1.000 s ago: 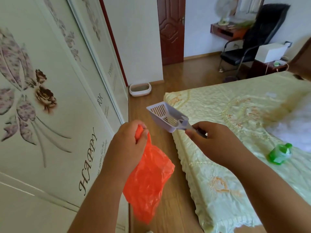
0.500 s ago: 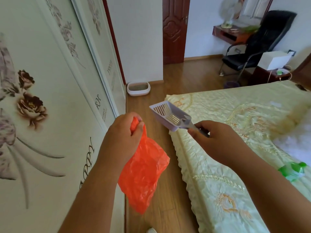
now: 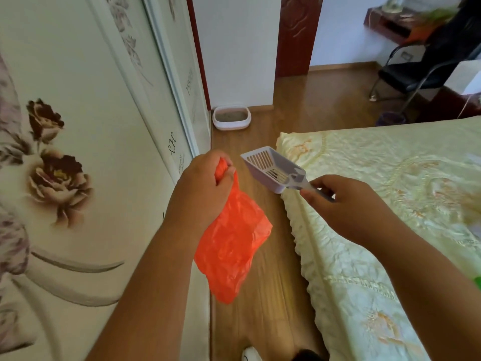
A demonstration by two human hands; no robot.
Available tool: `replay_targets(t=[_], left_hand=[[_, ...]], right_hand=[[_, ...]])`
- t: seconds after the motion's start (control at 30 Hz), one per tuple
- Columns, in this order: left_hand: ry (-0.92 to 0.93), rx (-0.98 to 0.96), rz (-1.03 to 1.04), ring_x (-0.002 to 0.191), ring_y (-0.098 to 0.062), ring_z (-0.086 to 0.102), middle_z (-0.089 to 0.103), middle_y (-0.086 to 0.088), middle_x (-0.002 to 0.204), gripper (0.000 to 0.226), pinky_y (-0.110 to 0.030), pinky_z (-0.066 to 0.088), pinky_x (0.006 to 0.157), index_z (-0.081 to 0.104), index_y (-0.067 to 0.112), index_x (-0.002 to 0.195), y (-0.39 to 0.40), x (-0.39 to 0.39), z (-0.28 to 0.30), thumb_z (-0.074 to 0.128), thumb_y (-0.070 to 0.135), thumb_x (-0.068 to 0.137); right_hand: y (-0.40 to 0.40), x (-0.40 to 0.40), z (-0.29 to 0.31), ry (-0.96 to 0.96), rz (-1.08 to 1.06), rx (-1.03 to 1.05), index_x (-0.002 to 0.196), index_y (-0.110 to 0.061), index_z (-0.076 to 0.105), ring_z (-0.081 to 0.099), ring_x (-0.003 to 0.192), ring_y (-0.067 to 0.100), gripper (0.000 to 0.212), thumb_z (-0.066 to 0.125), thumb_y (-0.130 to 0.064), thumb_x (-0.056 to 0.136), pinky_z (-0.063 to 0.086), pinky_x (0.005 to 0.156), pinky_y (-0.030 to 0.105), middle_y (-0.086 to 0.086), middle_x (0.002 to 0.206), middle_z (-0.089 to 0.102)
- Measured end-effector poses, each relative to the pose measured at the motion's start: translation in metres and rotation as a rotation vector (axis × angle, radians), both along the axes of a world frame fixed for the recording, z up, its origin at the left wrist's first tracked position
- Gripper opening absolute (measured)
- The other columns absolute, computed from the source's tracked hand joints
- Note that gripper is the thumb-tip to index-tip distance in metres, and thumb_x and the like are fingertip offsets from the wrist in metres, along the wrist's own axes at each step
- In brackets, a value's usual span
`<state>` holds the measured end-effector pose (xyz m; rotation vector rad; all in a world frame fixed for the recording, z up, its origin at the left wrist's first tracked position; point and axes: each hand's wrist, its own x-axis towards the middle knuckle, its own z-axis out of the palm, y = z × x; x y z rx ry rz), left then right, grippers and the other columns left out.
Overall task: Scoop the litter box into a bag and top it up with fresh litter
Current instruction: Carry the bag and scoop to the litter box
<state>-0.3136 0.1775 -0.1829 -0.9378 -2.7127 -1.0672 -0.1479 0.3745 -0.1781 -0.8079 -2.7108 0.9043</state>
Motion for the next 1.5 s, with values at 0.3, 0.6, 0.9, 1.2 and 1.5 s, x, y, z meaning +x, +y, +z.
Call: replay_targets(t=[0.3, 0.6, 0.9, 1.2, 1.5], left_hand=[[-0.019, -0.053, 0.006, 0.091, -0.008, 0.057, 0.059, 0.011, 0.103, 0.005, -0.015, 0.040, 0.071, 0.056, 0.038, 0.107, 0.032, -0.043, -0.019, 0.055, 0.040, 0.103], [-0.008, -0.152, 0.021, 0.093, -0.010, 0.058, 0.060, 0.009, 0.104, 0.009, -0.025, 0.044, 0.081, 0.057, 0.035, 0.109, 0.115, -0.104, -0.013, 0.054, 0.040, 0.103], [0.010, -0.113, 0.090, 0.082, 0.003, 0.050, 0.055, 0.015, 0.103, 0.007, -0.011, 0.033, 0.069, 0.056, 0.038, 0.109, 0.213, -0.171, 0.000, 0.054, 0.040, 0.102], [0.000, -0.095, 0.146, 0.082, 0.006, 0.049, 0.055, 0.014, 0.101, 0.003, -0.014, 0.036, 0.071, 0.055, 0.040, 0.106, 0.257, -0.258, -0.004, 0.055, 0.040, 0.102], [-0.044, -0.096, 0.126, 0.083, 0.001, 0.051, 0.057, 0.011, 0.106, 0.005, -0.020, 0.040, 0.075, 0.056, 0.039, 0.107, 0.294, -0.400, -0.026, 0.054, 0.041, 0.103]], right_hand=[[0.035, -0.055, -0.018, -0.027, 0.027, -0.025, 0.126, -0.026, 0.065, 0.057, 0.071, 0.003, 0.038, 0.053, -0.050, 0.099, 0.035, 0.056, 0.017, -0.016, 0.088, 0.061], [0.117, -0.137, -0.021, -0.017, 0.085, -0.062, 0.115, -0.025, 0.066, 0.058, 0.068, 0.007, 0.029, 0.054, -0.047, 0.100, 0.036, 0.054, 0.020, -0.014, 0.080, 0.061], [0.224, -0.216, -0.011, -0.018, 0.132, -0.011, 0.121, -0.026, 0.066, 0.063, 0.073, 0.008, 0.034, 0.054, -0.049, 0.099, 0.053, 0.060, 0.024, -0.010, 0.096, 0.069], [0.286, -0.300, -0.013, -0.059, 0.114, -0.010, 0.125, -0.026, 0.066, 0.060, 0.071, 0.006, 0.037, 0.052, -0.050, 0.100, 0.043, 0.059, 0.017, -0.013, 0.092, 0.063], [0.324, -0.425, -0.034, -0.104, 0.053, -0.008, 0.119, -0.027, 0.067, 0.060, 0.064, 0.007, 0.035, 0.053, -0.052, 0.099, 0.038, 0.054, 0.016, -0.021, 0.077, 0.058]])
